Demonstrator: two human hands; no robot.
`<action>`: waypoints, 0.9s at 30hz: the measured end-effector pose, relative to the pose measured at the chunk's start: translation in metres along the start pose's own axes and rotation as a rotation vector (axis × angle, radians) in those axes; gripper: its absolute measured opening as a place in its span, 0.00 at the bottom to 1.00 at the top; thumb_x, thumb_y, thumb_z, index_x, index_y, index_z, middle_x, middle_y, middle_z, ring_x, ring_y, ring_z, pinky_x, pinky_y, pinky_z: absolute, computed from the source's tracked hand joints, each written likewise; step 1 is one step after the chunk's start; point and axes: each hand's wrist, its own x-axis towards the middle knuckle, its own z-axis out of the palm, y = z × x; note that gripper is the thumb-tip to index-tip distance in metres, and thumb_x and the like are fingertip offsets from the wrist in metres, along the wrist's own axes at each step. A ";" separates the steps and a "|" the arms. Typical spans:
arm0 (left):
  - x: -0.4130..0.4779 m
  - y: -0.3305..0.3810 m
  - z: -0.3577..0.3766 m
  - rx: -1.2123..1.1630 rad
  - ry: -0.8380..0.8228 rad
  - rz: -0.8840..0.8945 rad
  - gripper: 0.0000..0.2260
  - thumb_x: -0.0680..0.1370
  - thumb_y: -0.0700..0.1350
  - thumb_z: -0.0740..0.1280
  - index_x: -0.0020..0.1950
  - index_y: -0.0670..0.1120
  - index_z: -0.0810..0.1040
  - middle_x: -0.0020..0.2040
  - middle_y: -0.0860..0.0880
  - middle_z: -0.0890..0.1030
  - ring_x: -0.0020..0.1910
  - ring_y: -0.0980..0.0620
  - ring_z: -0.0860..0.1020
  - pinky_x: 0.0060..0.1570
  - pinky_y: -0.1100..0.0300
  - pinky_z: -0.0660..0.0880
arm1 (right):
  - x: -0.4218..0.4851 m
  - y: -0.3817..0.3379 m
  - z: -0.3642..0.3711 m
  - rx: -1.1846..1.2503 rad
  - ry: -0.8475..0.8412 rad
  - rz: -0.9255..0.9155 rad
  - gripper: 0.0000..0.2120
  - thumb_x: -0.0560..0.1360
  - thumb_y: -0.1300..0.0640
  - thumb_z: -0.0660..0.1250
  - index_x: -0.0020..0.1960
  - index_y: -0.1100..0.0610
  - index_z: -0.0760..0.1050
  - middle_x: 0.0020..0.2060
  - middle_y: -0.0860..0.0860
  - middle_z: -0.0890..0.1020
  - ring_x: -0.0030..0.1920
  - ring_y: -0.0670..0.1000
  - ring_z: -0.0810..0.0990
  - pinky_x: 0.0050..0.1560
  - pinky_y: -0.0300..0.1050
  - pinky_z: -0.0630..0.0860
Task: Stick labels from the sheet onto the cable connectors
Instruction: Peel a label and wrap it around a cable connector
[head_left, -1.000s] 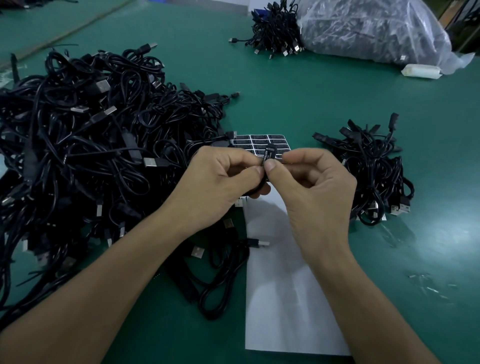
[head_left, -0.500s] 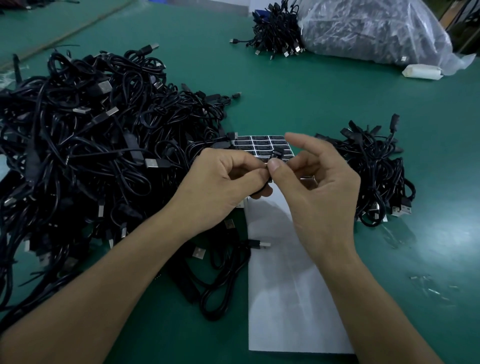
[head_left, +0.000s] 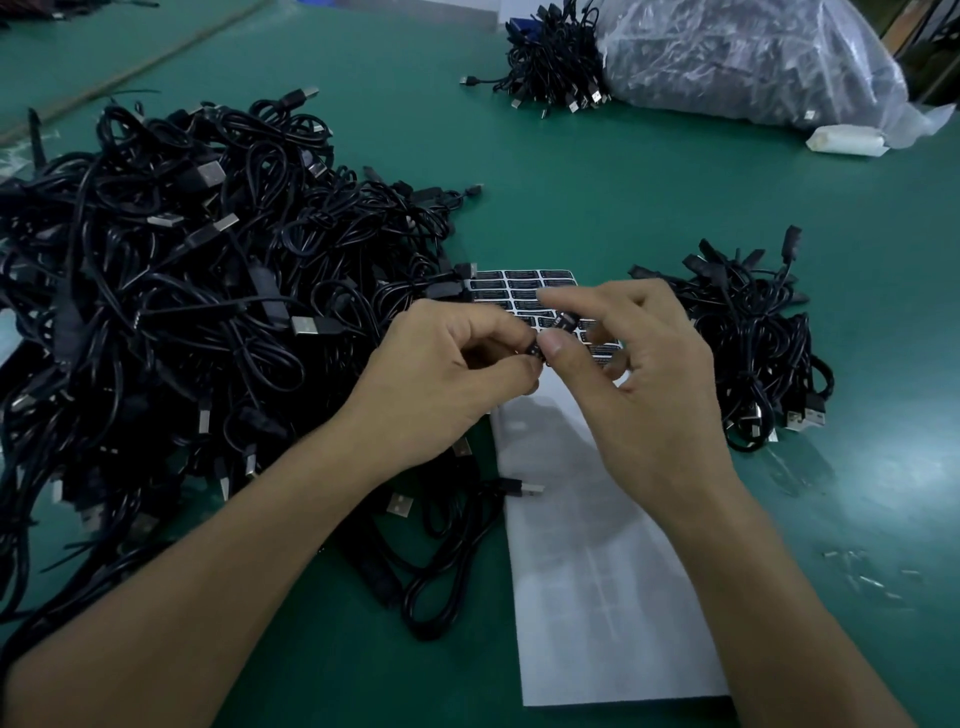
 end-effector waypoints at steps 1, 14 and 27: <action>0.000 0.000 0.000 0.017 0.003 0.002 0.05 0.71 0.45 0.71 0.43 0.46 0.85 0.37 0.43 0.85 0.41 0.34 0.81 0.44 0.37 0.79 | 0.000 0.001 -0.002 -0.014 -0.005 -0.007 0.12 0.77 0.56 0.72 0.60 0.47 0.81 0.50 0.37 0.72 0.52 0.37 0.74 0.53 0.29 0.70; 0.000 -0.003 -0.001 0.071 0.007 -0.044 0.05 0.77 0.40 0.72 0.46 0.48 0.86 0.37 0.53 0.86 0.40 0.46 0.85 0.46 0.44 0.81 | -0.001 0.000 -0.003 -0.038 0.033 -0.060 0.09 0.74 0.62 0.74 0.51 0.50 0.84 0.49 0.46 0.75 0.52 0.41 0.75 0.50 0.29 0.70; 0.001 -0.007 -0.002 0.025 -0.021 -0.013 0.04 0.79 0.41 0.72 0.45 0.49 0.85 0.37 0.53 0.86 0.37 0.56 0.83 0.43 0.56 0.83 | -0.002 -0.012 0.003 0.207 0.075 0.023 0.22 0.74 0.64 0.73 0.56 0.39 0.76 0.39 0.40 0.82 0.40 0.42 0.82 0.41 0.30 0.73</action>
